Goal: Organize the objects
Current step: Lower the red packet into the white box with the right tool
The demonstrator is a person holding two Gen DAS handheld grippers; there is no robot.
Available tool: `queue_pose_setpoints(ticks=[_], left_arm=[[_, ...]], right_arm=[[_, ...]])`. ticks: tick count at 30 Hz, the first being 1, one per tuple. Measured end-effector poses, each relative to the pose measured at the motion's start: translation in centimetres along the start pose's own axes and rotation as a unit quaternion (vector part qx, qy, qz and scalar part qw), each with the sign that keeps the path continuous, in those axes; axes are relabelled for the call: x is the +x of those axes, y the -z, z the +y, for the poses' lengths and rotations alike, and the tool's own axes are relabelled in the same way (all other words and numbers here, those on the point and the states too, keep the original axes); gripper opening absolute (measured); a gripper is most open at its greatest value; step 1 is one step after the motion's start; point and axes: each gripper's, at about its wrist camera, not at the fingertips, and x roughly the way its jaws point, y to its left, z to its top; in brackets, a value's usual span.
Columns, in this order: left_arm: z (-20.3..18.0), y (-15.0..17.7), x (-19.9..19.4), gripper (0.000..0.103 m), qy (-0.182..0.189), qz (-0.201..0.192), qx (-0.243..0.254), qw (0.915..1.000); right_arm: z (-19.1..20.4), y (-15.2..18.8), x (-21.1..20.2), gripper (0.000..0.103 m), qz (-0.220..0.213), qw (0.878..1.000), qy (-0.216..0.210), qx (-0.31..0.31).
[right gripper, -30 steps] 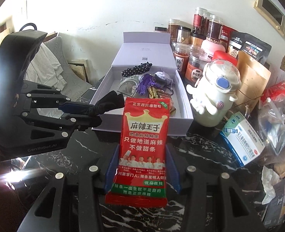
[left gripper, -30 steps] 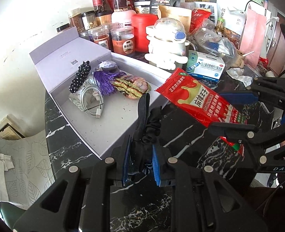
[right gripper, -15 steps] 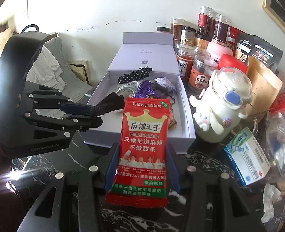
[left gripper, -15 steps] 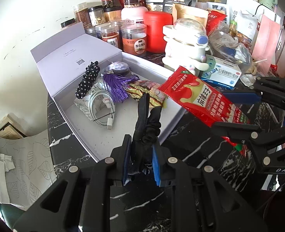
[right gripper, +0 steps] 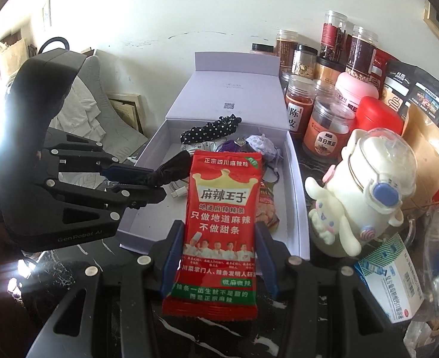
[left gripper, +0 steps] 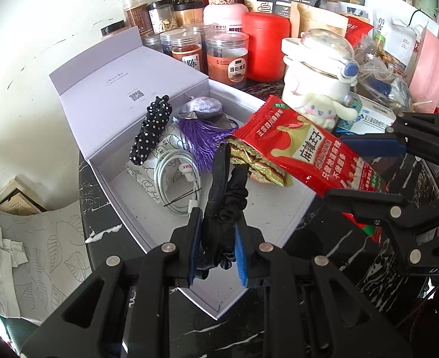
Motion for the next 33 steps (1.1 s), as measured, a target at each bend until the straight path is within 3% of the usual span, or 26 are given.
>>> queue_pose_setpoints(ticks=[11, 33], left_arm=[[1.6, -1.0, 3.0, 0.019, -0.011, 0.017, -0.006, 0.9998], [2.6, -1.3, 8.3, 0.019, 0.007, 0.044, -0.003, 0.9990]], right_arm=[[-1.2, -1.8, 3.2, 0.048, 0.004, 1.000, -0.010, -0.001], [-1.9, -2.1, 7.3, 0.048, 0.026, 1.000, -0.018, 0.001]])
